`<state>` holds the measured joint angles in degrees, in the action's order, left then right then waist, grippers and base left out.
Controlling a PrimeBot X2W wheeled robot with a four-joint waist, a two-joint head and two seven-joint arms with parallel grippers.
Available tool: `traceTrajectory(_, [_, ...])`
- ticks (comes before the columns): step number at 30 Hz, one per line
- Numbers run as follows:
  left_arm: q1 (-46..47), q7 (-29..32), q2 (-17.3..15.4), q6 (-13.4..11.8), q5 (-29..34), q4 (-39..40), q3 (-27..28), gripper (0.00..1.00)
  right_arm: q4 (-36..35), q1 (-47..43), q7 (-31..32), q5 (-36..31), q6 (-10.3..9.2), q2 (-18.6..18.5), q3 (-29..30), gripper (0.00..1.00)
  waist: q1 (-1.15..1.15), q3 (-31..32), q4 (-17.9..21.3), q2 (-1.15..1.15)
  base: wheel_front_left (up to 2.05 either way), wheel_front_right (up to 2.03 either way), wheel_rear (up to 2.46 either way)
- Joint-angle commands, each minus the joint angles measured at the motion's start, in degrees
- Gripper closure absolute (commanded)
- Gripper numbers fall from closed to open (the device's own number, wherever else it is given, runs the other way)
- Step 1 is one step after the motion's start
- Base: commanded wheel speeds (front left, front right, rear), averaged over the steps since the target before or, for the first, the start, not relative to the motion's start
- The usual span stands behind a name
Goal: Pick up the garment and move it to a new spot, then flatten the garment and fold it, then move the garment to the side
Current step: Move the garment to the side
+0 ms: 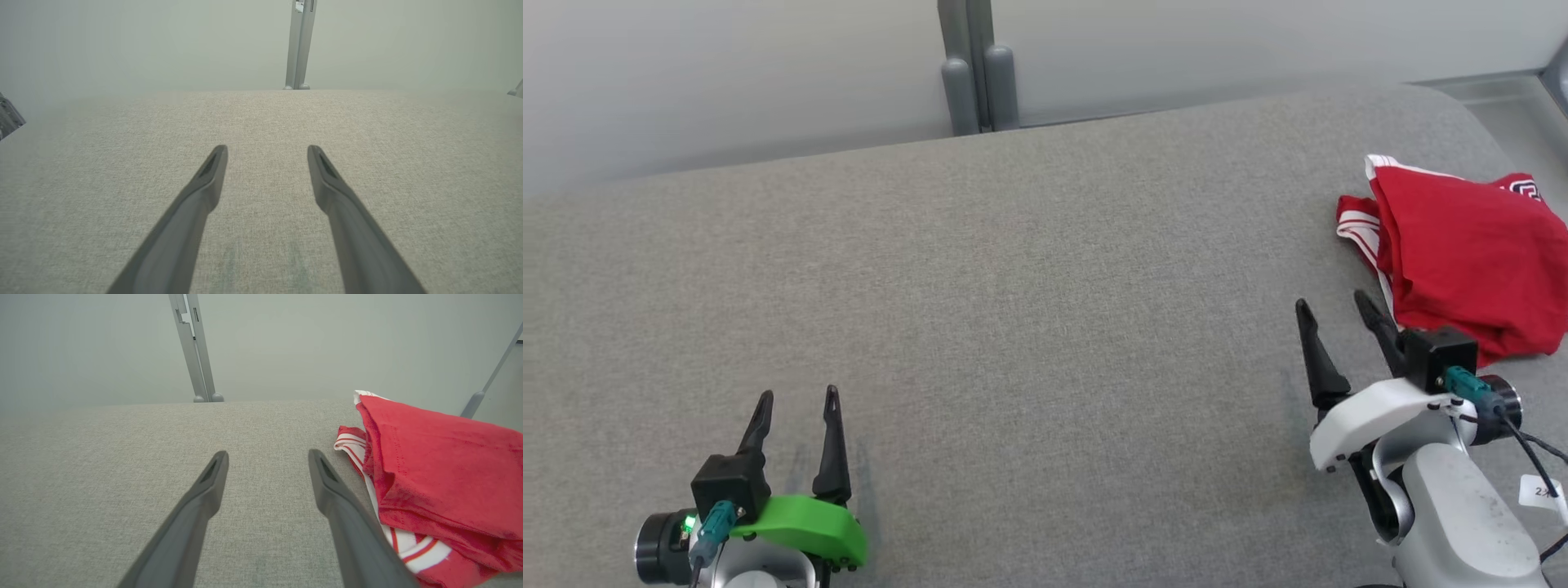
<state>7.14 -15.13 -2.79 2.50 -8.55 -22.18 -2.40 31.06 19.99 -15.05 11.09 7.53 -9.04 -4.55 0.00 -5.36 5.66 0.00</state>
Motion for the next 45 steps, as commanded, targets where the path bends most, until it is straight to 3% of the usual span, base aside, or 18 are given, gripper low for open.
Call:
traceTrajectory(1, [-1.25,0.04,-0.24,-0.26,-0.19,-0.13,0.51,0.0,-0.75,-0.93,-0.13,-0.12,-0.1,0.42,-0.08,0.0,0.0,3.24,-2.89,0.0,0.0,0.0,0.0])
traceTrajectory(20, [-3.19,0.04,-0.24,0.41,-1.55,-1.93,1.96,0.0,-3.0,-6.28,-0.13,-8.47,-0.1,3.53,3.14,0.0,0.0,7.09,-5.16,0.0,0.0,0.0,0.0])
traceTrajectory(41, [-3.63,0.04,-0.24,0.37,-0.94,-1.8,1.59,0.0,-3.09,-7.23,-0.13,-9.9,-0.1,4.98,3.73,0.0,0.0,7.01,-5.2,0.0,0.0,0.0,0.0])
traceTrajectory(43, [-3.49,0.04,-0.29,0.3,-1.14,-1.82,1.67,0.0,-3.05,-6.93,-0.13,-9.99,-0.04,5.01,3.59,0.0,0.0,6.8,-1.71,0.0,0.0,0.0,0.0])
traceTrajectory(45, [-3.21,0.04,-0.24,0.39,-1.25,-1.87,1.4,0.0,-2.96,-6.8,-0.13,-9.81,-0.09,4.89,3.9,0.0,0.0,6.69,-1.63,0.0,0.0,0.0,0.0])
